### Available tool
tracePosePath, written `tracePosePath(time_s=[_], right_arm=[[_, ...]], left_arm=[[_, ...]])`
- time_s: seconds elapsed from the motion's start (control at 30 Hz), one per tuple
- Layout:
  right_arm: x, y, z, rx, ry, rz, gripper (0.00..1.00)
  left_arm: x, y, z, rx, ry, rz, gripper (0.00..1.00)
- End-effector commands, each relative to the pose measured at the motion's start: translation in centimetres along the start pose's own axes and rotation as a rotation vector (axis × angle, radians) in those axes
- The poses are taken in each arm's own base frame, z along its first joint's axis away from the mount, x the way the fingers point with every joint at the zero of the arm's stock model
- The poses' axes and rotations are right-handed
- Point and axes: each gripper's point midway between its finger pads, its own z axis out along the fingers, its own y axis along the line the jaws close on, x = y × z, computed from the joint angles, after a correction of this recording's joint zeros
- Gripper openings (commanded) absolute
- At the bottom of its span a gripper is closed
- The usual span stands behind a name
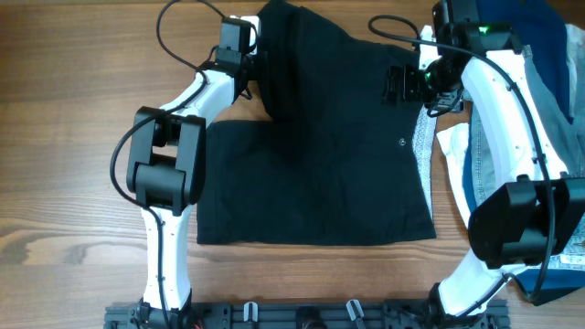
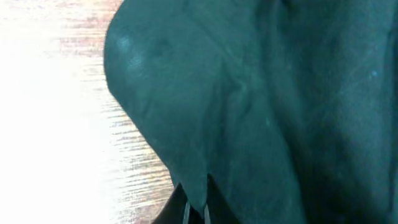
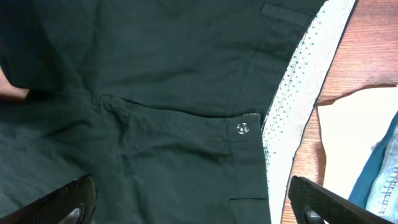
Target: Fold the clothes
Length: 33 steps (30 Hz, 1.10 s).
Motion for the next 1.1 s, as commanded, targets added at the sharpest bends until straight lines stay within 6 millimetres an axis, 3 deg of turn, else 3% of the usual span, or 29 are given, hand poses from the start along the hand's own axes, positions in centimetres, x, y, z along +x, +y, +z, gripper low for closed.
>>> tracePosePath(time_s=[0.0,0.27,0.37,0.47,0.5,0.6,0.67,0.87,0.97,1.07], right_arm=[[0.0,0.1,-0.1,-0.013,0.002,-0.019,1.0],[-0.2,1.2,-0.1,-0.071,-0.004,-0.023,1.0],[-0.5,1.4,0.1,-0.073,-0.013,-0.029,0.99],[-0.7,1.8,0.5,-0.076,-0.018,-0.032,0.99],[-0.8,1.9,0.6,-0.077,-0.022,-0.035,0.99],[-1.3,2.3,1.1,-0.081,-0.035,-0.03,0.99],[-1.9,2.7,1.4,-0.085,-0.054,-0.041,0.99],[-4.5,4.1,3.0,-0.102,-0.132,-0.084,0.99],[-5.1,4.3,3.9,-0.105,-0.143,-0.089,0.99],[-5.3,4.2,4.8,-0.104,-0.133,-0.089,0.99]], left_arm=[[0.7,2.3,-0.4,-0.116,0.039,-0.068,0.04],[3.9,7.6,-6.8,-0.288,0.258,-0.282,0.04],[5.8,8.5,-9.2,-0.309,0.365,-0.321,0.06],[9.2,8.8,-11.7,-0.326,0.533,-0.358,0.11],[10.3,8.7,-12.4,-0.331,0.585,-0.366,0.2],[12.8,8.7,-14.5,-0.365,0.72,-0.36,0.97],[13.8,8.8,-15.5,-0.375,0.775,-0.337,1.0],[13.5,9.7,-16.3,-0.378,0.777,-0.352,1.0],[11.3,10.7,-16.1,-0.371,0.677,-0.377,1.0],[8.5,12.1,-14.7,-0.36,0.536,-0.407,1.0]])
